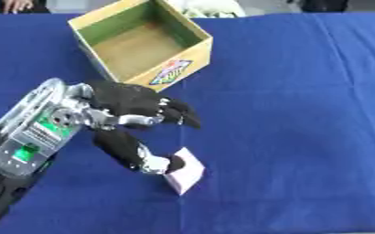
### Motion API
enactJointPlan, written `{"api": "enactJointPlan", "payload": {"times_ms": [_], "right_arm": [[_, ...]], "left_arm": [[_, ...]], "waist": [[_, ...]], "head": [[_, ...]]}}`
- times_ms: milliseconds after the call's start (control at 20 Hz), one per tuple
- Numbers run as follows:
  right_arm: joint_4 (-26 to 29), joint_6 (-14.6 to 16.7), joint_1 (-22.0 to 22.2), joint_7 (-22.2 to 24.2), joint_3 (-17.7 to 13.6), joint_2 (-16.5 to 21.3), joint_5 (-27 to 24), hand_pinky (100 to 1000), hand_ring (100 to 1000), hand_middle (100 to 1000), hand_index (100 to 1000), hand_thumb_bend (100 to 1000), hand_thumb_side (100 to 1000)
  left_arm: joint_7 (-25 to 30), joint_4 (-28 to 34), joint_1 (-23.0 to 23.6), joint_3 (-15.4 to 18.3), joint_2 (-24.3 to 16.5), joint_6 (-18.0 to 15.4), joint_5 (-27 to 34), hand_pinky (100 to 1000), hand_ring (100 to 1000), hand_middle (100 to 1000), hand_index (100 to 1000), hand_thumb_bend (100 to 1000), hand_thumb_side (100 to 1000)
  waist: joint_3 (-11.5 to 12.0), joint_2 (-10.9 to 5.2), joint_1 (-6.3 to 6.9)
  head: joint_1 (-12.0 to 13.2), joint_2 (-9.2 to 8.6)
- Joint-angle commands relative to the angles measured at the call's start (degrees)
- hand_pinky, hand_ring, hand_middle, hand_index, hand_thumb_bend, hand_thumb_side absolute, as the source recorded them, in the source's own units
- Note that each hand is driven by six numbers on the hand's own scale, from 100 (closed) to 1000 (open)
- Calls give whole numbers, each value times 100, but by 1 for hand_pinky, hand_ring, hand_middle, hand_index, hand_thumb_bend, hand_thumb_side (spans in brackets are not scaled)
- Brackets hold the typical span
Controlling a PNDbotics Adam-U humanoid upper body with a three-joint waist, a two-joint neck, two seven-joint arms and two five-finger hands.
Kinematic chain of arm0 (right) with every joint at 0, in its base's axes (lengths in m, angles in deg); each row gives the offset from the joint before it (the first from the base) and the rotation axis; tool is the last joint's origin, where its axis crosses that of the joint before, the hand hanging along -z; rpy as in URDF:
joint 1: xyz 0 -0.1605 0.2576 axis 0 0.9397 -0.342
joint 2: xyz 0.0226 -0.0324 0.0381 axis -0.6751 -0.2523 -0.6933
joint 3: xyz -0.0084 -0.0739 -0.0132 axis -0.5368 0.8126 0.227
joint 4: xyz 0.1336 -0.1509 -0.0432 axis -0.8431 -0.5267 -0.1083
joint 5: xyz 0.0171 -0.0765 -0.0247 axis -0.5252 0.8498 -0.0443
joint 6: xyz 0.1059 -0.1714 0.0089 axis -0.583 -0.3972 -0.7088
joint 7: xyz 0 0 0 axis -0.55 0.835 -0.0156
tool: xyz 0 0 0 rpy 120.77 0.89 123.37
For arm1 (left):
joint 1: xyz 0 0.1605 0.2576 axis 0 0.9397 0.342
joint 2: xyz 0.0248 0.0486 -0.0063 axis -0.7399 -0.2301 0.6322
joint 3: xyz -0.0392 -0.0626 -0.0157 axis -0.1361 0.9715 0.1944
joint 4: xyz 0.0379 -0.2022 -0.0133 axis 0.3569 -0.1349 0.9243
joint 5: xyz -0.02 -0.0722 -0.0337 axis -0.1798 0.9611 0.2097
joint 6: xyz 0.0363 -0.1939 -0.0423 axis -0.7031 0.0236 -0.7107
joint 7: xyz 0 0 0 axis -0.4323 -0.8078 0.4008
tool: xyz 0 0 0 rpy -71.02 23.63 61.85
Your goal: Pick up objects on the table and place them in the box.
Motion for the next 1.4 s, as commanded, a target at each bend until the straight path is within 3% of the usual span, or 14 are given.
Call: {"api": "enactJointPlan", "payload": {"times_ms": [50,250,400,600,750,1000,1400], "right_arm": [[34,-14,-22,-6,-74,113,-33,547,829,729,802,218,1000],[21,-20,-25,-4,-84,100,-40,544,825,720,801,222,1000],[14,-23,-29,-2,-91,88,-49,542,825,715,801,226,1000],[10,-26,-34,-7,-102,76,-58,540,822,709,800,229,1000],[8,-29,-41,-8,-104,64,-69,539,821,707,800,228,1000],[-2,-26,-35,-4,-107,52,-90,537,820,703,799,228,1000],[-16,-16,-49,-3,-117,32,-111,535,819,697,798,228,1000]], "left_arm": [[245,-24,-104,-48,-98,-308,23,806,902,926,990,254,899],[245,-169,-123,-149,-32,-392,-9,810,904,928,993,176,760],[245,-311,-138,-220,-7,-472,-102,818,907,931,1000,190,743],[245,-527,-135,-277,18,-628,-295,821,907,928,1000,256,805],[245,-648,-131,-286,47,-713,-362,817,902,926,1000,350,929],[245,-698,-134,-302,53,-764,-382,817,903,926,1000,335,933],[245,-1064,-93,-491,99,-983,-602,815,900,927,1000,405,980]], "waist": [[-14,-91,0],[-39,-77,2],[-54,-70,11],[-68,-63,21],[-73,-58,22],[-72,-55,30],[-102,-35,34]], "head": [[14,-50],[20,-54],[23,-51],[20,-64],[18,-67],[26,-65],[34,-87]]}}
